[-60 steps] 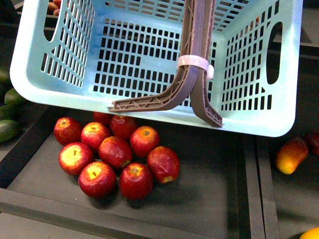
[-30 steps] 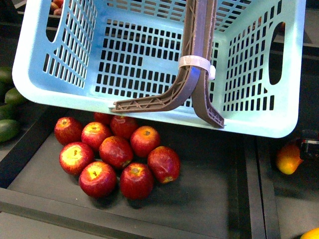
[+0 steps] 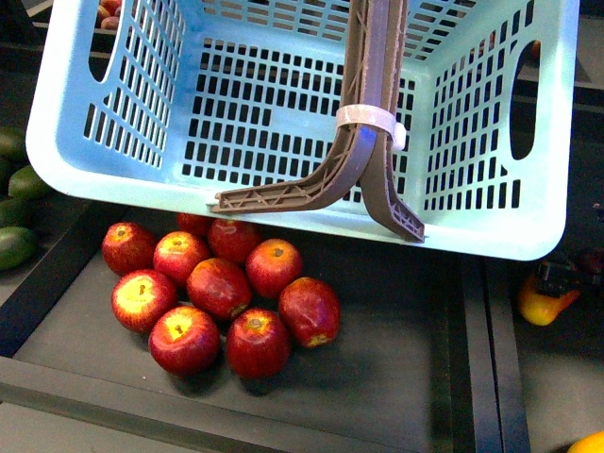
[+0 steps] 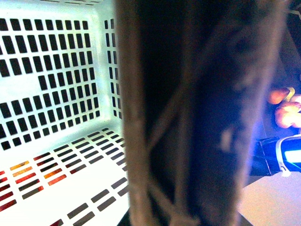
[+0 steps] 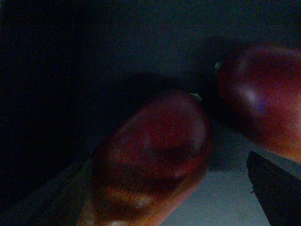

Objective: Pick mango and avocado into basket

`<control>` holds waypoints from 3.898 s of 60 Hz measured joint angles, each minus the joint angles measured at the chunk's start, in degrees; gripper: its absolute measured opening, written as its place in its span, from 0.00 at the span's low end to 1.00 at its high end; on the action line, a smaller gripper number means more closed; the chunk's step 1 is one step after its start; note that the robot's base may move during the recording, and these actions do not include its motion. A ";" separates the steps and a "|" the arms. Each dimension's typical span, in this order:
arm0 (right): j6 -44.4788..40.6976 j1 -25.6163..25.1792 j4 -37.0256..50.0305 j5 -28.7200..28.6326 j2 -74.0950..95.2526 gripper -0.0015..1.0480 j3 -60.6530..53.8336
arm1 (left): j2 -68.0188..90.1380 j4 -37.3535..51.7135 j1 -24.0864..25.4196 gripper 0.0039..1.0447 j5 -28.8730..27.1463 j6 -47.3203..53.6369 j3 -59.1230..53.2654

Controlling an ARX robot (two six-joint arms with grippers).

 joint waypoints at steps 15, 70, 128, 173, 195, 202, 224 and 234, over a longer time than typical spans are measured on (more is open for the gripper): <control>3.93 1.36 -1.92 1.46 2.71 0.93 4.44 | 0.00 0.00 0.00 0.05 -0.07 0.00 0.00; 9.62 1.73 -2.95 3.45 7.78 0.91 8.94 | 0.00 0.00 0.00 0.05 -0.07 0.02 0.00; 20.48 -1.53 4.07 -8.20 -21.84 0.54 -6.25 | 0.00 0.00 0.00 0.05 -0.04 0.02 0.00; 31.65 14.73 5.51 -18.29 -60.83 0.54 -24.02 | 0.00 0.00 0.00 0.05 -0.04 0.02 0.00; 25.49 27.30 6.99 -10.08 -51.10 0.65 -24.92 | 0.02 0.00 0.00 0.05 -0.07 0.02 0.00; 24.63 26.58 7.56 -8.26 -52.22 0.85 -25.31 | 0.02 0.00 0.00 0.05 0.00 0.04 0.00; 21.55 16.55 1.38 -5.46 -71.95 0.93 -33.53 | 0.35 -0.15 0.02 0.05 -0.20 0.15 0.00; 18.08 12.70 -3.21 -3.72 -83.03 0.93 -39.23 | 0.37 -0.15 0.00 0.05 -0.07 0.04 0.00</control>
